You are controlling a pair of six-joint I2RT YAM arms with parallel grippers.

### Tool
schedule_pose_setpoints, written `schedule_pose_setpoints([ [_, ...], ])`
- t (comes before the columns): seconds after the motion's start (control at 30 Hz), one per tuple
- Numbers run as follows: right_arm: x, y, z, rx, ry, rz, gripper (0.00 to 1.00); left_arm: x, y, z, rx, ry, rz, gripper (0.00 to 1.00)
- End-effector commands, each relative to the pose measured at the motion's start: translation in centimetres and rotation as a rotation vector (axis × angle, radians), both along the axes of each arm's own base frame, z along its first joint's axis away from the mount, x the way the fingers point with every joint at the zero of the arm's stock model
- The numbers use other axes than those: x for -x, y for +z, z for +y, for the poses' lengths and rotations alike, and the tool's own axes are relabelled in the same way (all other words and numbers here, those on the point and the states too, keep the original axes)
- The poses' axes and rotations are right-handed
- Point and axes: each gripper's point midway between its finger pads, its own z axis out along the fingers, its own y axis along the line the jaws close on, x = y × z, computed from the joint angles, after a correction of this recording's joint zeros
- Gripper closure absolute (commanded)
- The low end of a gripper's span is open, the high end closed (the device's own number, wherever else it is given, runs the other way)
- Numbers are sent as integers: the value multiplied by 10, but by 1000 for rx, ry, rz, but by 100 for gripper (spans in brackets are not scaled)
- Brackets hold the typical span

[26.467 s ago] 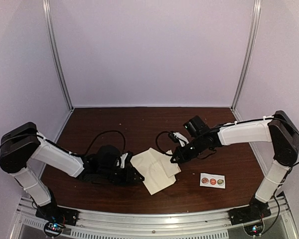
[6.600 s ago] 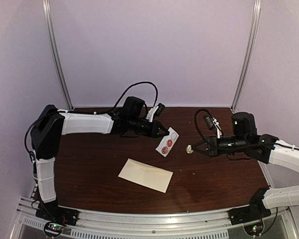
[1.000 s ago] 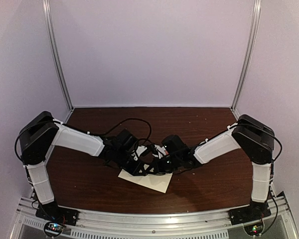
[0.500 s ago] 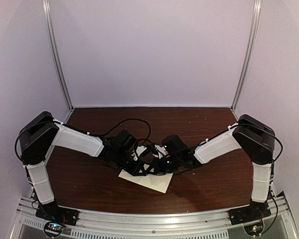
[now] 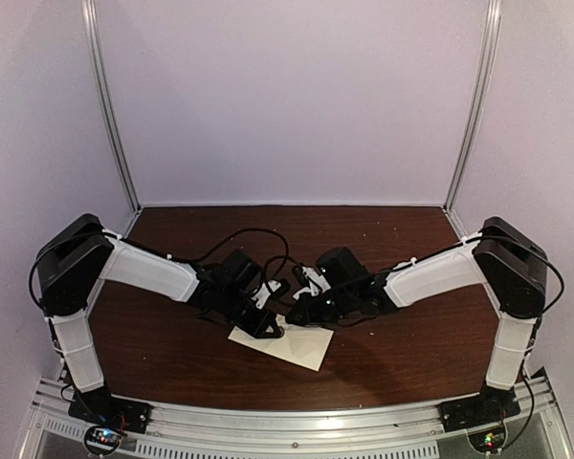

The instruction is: Place the letter into the envelope and seal it

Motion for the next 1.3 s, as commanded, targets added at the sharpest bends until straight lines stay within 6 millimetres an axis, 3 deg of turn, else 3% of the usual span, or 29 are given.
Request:
schedule_pose_setpoints([
  [0.0, 7, 8, 8, -53, 44, 4, 100, 16, -39, 26, -131, 18, 81, 100],
  [0.23, 11, 4, 20, -91, 78, 26, 100, 15, -39, 26, -131, 18, 78, 100],
  [0.63, 7, -24, 22, -58, 56, 59, 100, 15, -37, 25, -127, 14, 75, 100],
  [1.0, 7, -77, -14, 144, -56, 114, 100, 9, -27, 23, -114, 26, 43, 100],
  [1.27, 20, -92, -29, 165, -75, 161, 100, -21, 3, 27, -47, 105, -15, 100],
])
